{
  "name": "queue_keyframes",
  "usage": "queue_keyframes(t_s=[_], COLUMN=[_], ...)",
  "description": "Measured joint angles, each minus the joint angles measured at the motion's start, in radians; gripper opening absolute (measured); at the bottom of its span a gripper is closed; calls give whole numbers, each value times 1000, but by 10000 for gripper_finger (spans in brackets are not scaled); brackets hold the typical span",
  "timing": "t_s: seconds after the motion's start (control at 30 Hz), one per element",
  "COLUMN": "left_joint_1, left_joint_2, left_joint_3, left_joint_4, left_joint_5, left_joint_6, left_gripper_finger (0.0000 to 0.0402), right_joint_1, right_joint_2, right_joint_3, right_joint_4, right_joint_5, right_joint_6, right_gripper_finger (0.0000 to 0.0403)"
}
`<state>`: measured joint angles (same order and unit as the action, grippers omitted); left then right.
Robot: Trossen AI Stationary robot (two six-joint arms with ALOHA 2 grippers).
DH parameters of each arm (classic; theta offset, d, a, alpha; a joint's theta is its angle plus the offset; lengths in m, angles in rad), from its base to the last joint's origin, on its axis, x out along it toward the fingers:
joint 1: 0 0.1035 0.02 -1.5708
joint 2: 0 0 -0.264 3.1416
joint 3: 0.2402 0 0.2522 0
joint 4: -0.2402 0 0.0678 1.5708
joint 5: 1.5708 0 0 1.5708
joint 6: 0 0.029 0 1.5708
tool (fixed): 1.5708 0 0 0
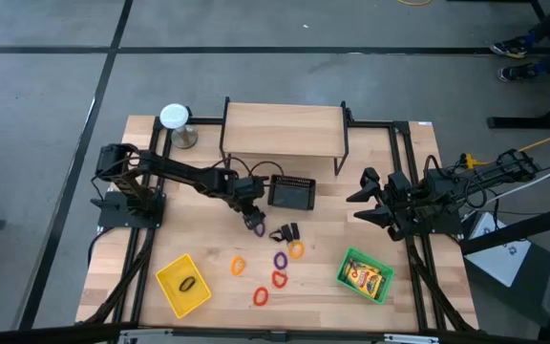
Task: Pick & Place Office Desk Supplies
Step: Put the black rubber band into the yellow basket
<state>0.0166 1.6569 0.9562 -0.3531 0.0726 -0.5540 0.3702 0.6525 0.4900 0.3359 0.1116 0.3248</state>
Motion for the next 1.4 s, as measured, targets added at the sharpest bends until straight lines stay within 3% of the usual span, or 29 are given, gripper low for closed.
queue_keyframes(t_s=[0.27, 0.43, 0.53, 0.63, 0.77, 1.13, 1.27, 1.4], left_joint_1=[0, -10, -7, 4, 26, 49, -7, -136], left_joint_2=[81, 101, 91, 85, 59, -208, -364, -521], left_joint_3=[0, 3, 1, 0, 0, 0, 0, 0], left_joint_4=[52, 60, 60, 71, 79, 51, -40, -185], left_joint_5=[77, 60, 54, 61, 142, 163, 186, 211], left_joint_6=[-12, -41, -36, -23, -33, -86, -108, -111], left_gripper_finger=[183, 174, 140, 81, 11, 4, 2, 3], right_joint_1=[0, 0, 0, 0, 0, 0, 0, 0], right_joint_2=[0, 0, 0, 0, 0, 0, 0, 0], right_joint_3=[0, 0, 0, 0, 0, 0, 0, 0], right_joint_4=[0, 0, 0, -1, -7, -8, -7, -7], right_joint_5=[1, 0, 0, 0, 1, 4, 4, 4], right_joint_6=[-13, -13, -14, -21, -23, -22, -22, -22], right_gripper_finger=[214, 214, 214, 214, 214, 214, 214, 214])
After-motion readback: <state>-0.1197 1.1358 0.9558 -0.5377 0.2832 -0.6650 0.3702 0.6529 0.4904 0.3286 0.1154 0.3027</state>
